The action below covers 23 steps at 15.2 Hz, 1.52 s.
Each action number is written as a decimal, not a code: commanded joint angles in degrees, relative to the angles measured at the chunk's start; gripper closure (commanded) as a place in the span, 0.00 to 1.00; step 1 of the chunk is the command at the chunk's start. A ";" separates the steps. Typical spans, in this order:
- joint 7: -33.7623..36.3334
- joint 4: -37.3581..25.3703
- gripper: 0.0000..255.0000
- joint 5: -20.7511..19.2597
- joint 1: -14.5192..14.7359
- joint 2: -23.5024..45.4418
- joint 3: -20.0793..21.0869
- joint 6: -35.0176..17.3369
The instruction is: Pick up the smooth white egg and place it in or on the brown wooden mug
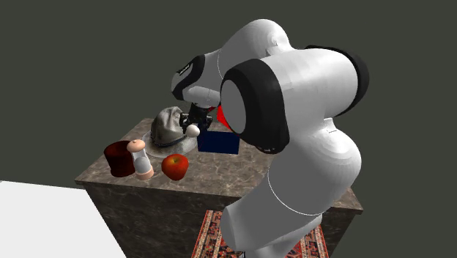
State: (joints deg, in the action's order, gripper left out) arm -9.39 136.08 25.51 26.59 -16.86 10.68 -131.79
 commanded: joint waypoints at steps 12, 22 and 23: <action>6.85 -7.00 1.00 -2.17 0.66 -0.18 2.70 5.53; 23.27 -17.24 1.00 -8.17 4.32 10.43 12.79 1.11; 25.11 -18.62 1.00 -9.29 4.71 11.81 13.68 0.82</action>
State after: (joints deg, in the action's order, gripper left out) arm 13.79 118.79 17.24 30.94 -6.24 23.46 -130.79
